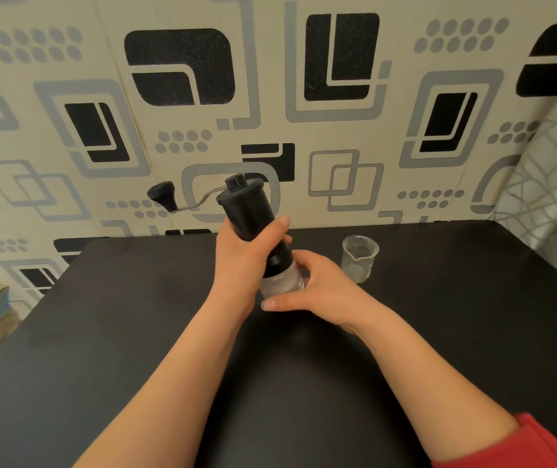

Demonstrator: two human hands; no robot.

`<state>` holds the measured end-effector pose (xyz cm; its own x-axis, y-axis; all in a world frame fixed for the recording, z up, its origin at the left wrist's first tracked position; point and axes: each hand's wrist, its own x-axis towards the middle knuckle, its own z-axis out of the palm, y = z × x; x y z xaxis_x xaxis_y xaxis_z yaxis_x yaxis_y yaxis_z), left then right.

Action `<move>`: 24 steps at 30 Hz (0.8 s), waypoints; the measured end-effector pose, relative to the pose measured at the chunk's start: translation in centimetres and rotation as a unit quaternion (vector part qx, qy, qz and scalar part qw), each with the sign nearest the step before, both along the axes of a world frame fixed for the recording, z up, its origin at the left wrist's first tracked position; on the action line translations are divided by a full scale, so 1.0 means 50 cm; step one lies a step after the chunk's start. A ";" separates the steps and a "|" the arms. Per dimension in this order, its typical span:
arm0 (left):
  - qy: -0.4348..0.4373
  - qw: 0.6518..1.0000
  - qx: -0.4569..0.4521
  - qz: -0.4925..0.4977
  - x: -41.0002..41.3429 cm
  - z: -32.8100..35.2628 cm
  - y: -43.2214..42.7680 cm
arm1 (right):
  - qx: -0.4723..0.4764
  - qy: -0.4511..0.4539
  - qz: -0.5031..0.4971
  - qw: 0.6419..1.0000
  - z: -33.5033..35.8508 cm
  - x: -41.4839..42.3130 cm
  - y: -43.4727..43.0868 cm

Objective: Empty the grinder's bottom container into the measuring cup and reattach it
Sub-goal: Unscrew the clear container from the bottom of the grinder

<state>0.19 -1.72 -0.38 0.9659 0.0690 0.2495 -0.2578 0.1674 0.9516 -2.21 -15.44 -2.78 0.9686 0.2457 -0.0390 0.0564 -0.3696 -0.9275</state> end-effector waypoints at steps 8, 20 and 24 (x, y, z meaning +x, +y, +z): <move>0.004 1.000 0.006 -0.001 0.002 0.000 0.002 | 0.020 0.018 0.017 0.999 0.009 -0.001 -0.003; -0.001 1.000 -0.002 -0.010 -0.003 0.003 -0.005 | -0.012 -0.019 -0.020 1.000 0.004 -0.005 0.007; 0.005 1.000 0.006 -0.020 -0.005 0.002 -0.007 | -0.003 -0.017 -0.029 0.999 0.002 -0.008 0.012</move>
<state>-0.06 -2.06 -0.28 0.9705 0.0276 0.2395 -0.2407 0.1656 0.9564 -2.60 -14.82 -2.69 0.9821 0.1881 -0.0079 0.0651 -0.3787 -0.9232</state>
